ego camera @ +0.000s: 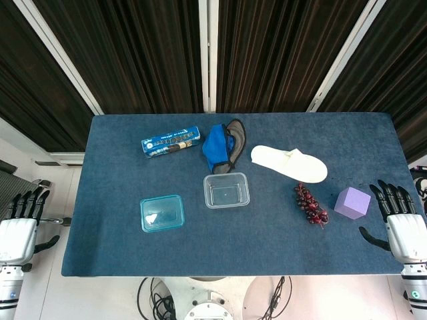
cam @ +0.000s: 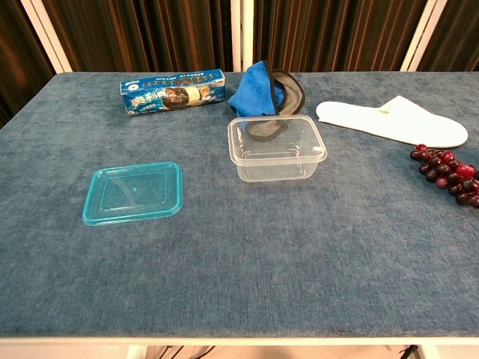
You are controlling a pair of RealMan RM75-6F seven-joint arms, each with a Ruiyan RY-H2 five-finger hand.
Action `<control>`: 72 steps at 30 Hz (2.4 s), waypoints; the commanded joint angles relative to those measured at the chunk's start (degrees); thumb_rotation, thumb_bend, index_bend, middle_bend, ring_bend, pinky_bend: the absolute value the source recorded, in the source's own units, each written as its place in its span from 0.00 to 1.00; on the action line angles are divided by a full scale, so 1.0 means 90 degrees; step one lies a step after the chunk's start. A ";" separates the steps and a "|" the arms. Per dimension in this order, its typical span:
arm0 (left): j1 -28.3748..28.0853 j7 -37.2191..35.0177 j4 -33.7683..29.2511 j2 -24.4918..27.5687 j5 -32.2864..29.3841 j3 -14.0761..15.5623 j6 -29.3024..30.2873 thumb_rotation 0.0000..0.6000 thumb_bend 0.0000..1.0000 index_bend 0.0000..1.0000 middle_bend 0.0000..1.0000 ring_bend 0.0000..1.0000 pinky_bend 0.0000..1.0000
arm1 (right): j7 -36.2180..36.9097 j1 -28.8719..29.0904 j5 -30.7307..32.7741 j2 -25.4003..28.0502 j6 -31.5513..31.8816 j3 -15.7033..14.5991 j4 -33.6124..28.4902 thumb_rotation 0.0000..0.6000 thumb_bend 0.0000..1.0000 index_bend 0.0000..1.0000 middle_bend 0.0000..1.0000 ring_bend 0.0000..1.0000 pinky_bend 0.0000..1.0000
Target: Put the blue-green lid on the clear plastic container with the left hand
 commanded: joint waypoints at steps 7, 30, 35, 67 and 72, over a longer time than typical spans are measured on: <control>-0.0006 -0.0003 -0.0012 0.0007 0.0012 0.0013 -0.0029 1.00 0.00 0.03 0.00 0.00 0.00 | -0.0023 0.0026 -0.0034 0.0001 -0.0009 0.0002 -0.0034 1.00 0.12 0.00 0.00 0.00 0.00; -0.2398 0.0477 -0.0507 -0.0975 0.0991 -0.0279 -0.2629 1.00 0.00 0.03 0.00 0.00 0.00 | 0.0103 -0.0021 -0.0204 0.0024 0.0139 -0.0039 -0.0009 1.00 0.12 0.00 0.00 0.00 0.00; -0.2822 0.0661 -0.0092 -0.1605 0.0725 -0.0339 -0.3162 1.00 0.00 0.03 0.00 0.00 0.00 | 0.0116 -0.0015 -0.0165 0.0009 0.0104 -0.0038 0.0000 1.00 0.12 0.00 0.00 0.00 0.00; -0.3026 0.0979 0.1239 -0.2339 -0.0560 -0.0178 -0.3432 1.00 0.00 0.03 0.00 0.00 0.00 | 0.0085 -0.0052 -0.0124 -0.0018 0.0121 -0.0058 -0.0055 1.00 0.12 0.00 0.00 0.00 0.00; -0.3202 0.0847 0.1359 -0.2277 -0.0885 -0.0419 -0.3625 1.00 0.00 0.03 0.00 0.00 0.00 | 0.0118 -0.0102 -0.0110 -0.0023 0.0191 -0.0059 -0.0043 1.00 0.12 0.00 0.00 0.00 0.00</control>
